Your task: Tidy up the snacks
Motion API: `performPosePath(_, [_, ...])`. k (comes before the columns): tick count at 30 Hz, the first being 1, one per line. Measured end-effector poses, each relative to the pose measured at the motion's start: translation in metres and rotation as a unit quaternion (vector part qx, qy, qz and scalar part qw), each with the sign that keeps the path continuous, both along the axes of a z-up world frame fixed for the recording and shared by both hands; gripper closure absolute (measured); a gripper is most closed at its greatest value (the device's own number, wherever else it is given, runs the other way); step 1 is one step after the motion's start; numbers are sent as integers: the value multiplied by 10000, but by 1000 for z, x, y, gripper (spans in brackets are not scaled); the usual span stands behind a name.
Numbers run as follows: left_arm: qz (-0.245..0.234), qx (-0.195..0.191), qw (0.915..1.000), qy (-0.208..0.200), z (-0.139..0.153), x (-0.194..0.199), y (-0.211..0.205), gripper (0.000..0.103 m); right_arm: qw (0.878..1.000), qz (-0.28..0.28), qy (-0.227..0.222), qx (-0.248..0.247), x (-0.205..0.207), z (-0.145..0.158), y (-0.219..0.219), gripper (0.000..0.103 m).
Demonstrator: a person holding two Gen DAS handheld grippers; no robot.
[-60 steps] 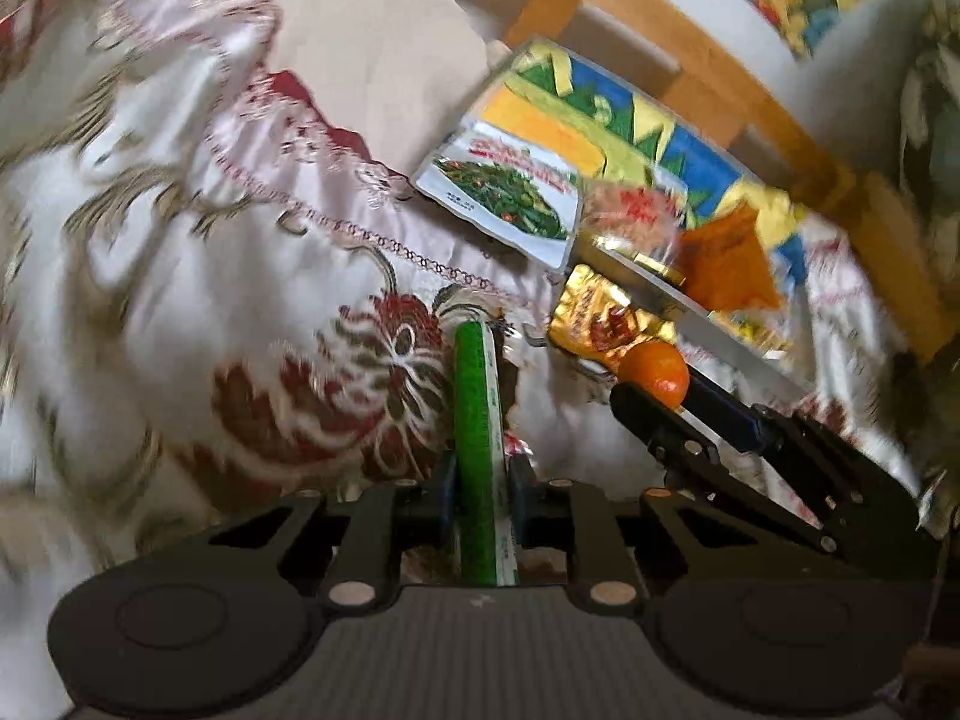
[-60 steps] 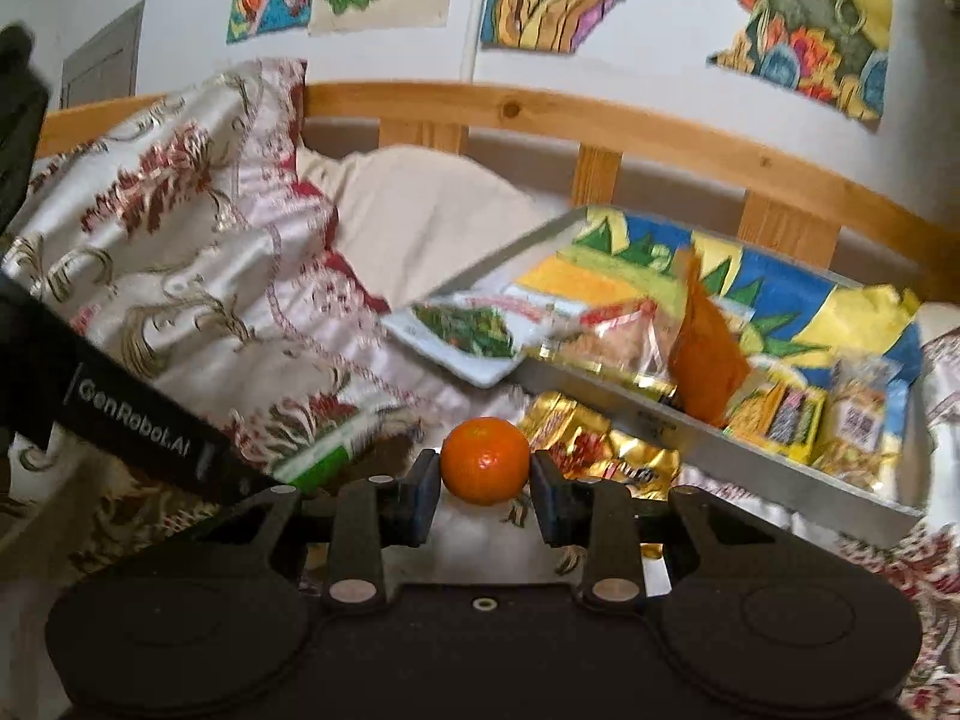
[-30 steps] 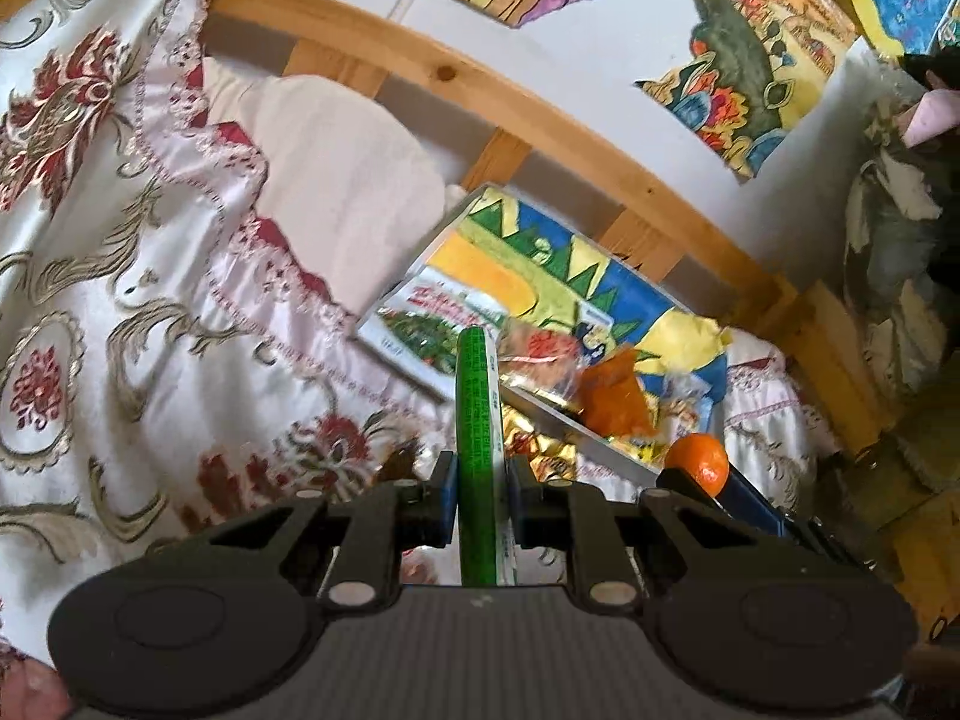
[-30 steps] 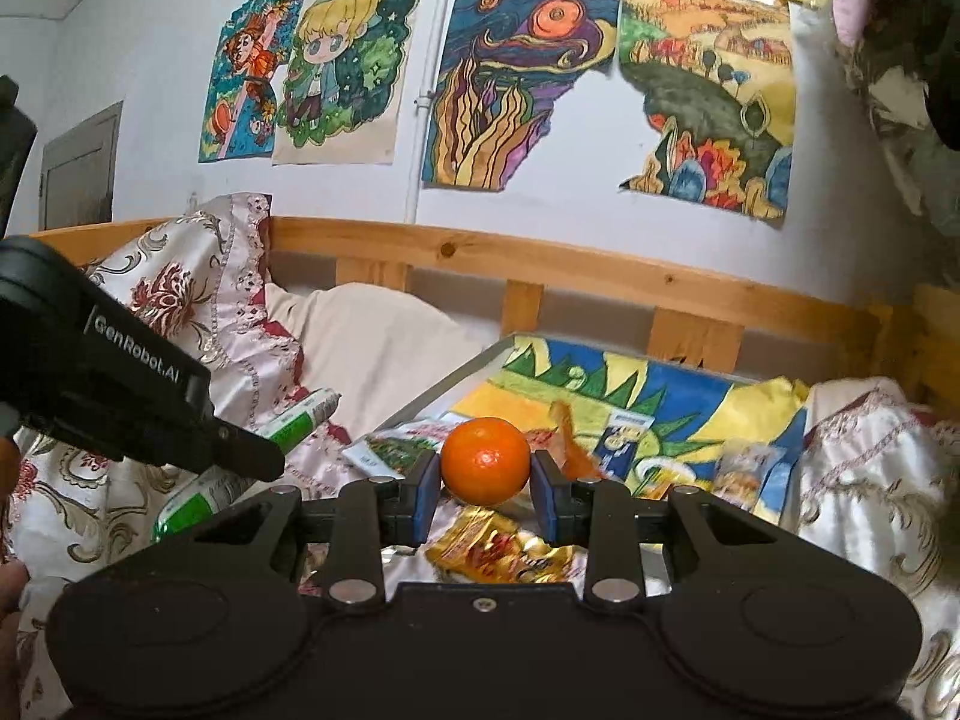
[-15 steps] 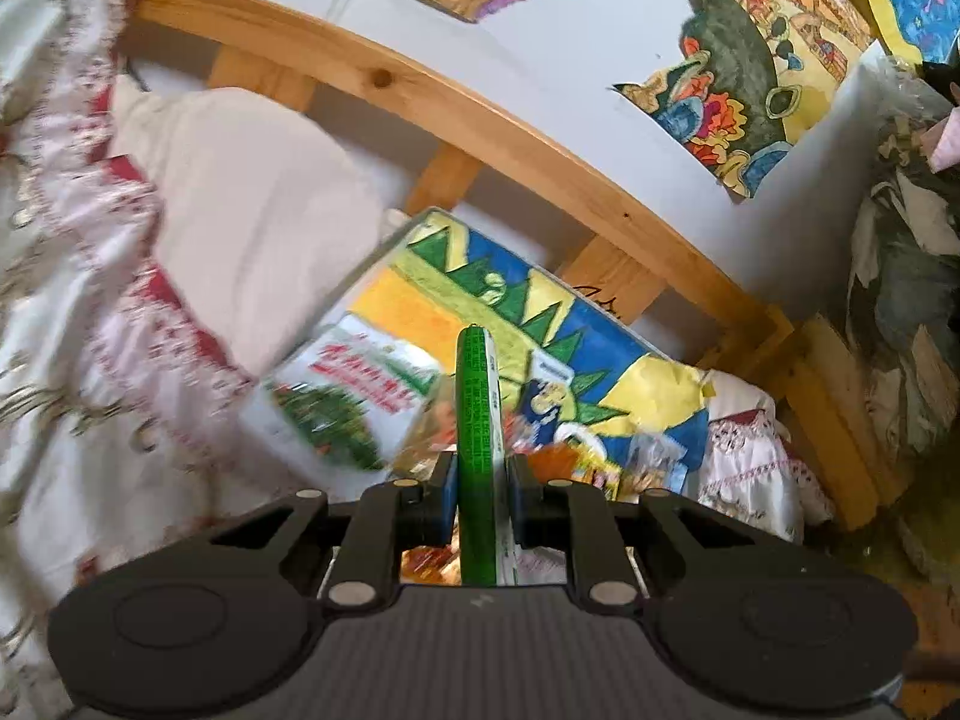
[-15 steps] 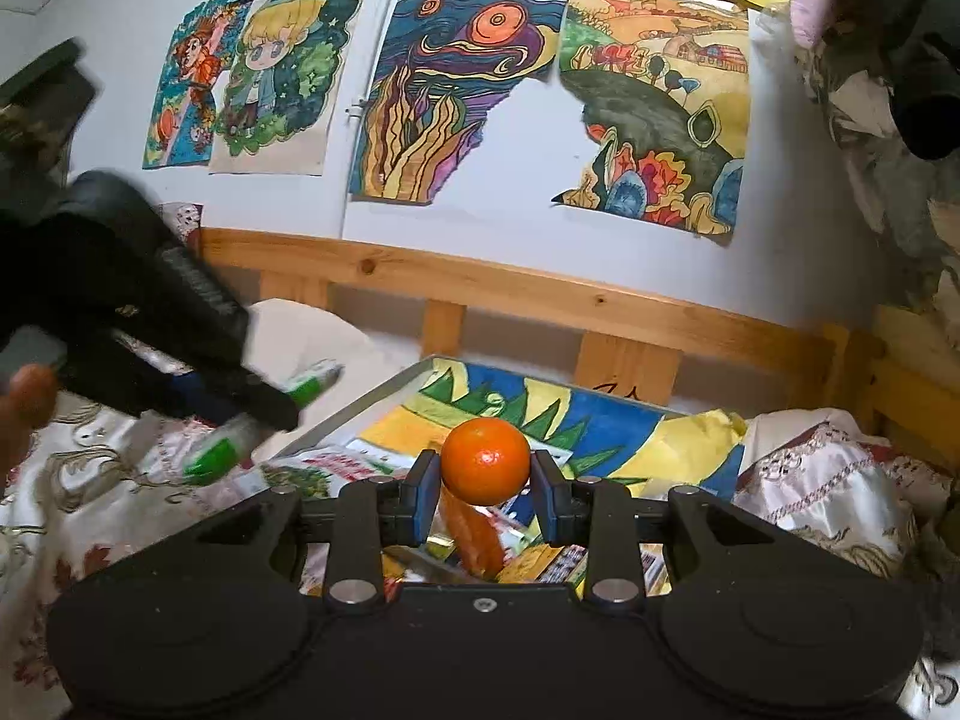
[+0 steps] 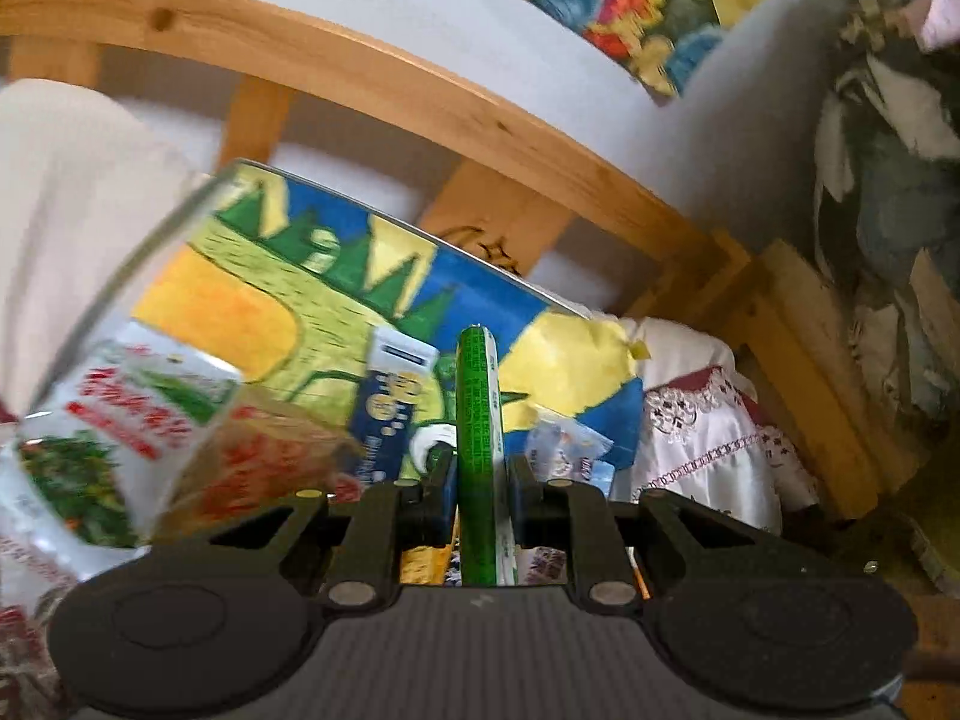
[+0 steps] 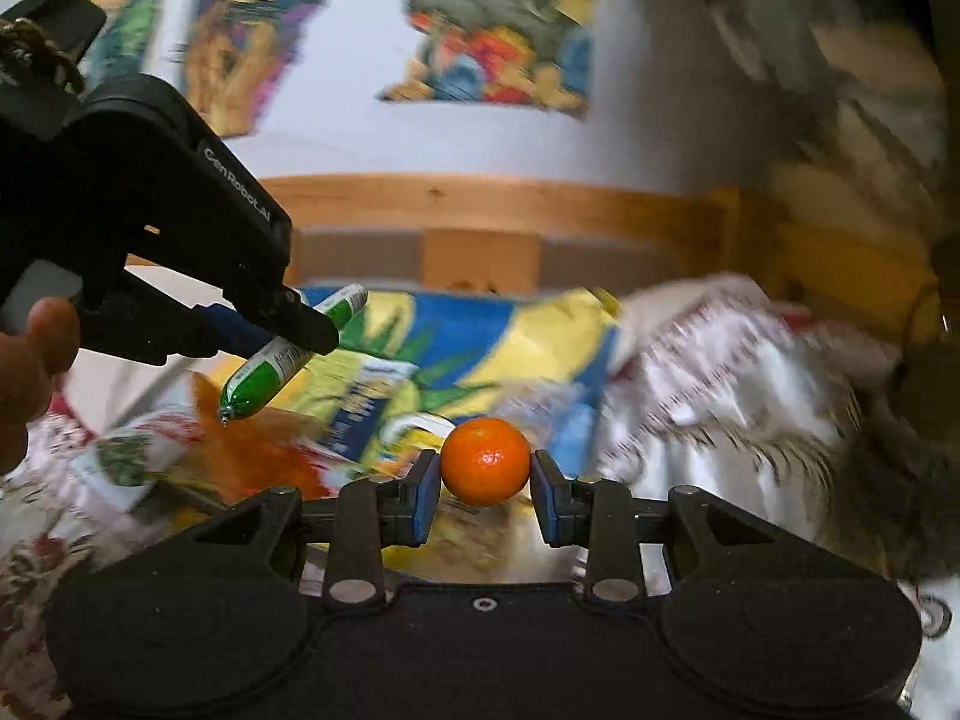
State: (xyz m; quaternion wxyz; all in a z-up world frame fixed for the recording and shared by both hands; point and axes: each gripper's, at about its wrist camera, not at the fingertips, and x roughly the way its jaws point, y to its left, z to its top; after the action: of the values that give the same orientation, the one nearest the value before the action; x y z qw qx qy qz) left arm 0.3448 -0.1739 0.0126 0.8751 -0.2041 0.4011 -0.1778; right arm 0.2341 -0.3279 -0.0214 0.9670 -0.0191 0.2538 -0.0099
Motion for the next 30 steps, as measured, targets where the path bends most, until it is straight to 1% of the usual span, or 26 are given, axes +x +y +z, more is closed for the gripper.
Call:
performPosePath(5, [-151, 71, 9998, 67, -9, 14, -23, 84, 9994, -237, 160, 191, 7, -5, -13, 69])
performPosePath(9, [-232, 225, 9994, 82, -16, 20, -34, 84, 9986, -264, 312, 349, 11, -7, -17, 68])
performPosePath(17, [-264, 462, 9984, 169, -31, 24, -45, 84, 9980, -293, 448, 329, 12, -9, -18, 68])
performPosePath(22, [-340, 564, 9976, 215, -37, 22, -51, 84, 9973, -324, 560, 357, 14, -10, -20, 68])
performPosePath(30, [-329, 736, 9963, 314, -44, 19, -52, 84, 9964, -376, 692, 323, 15, -11, -21, 67])
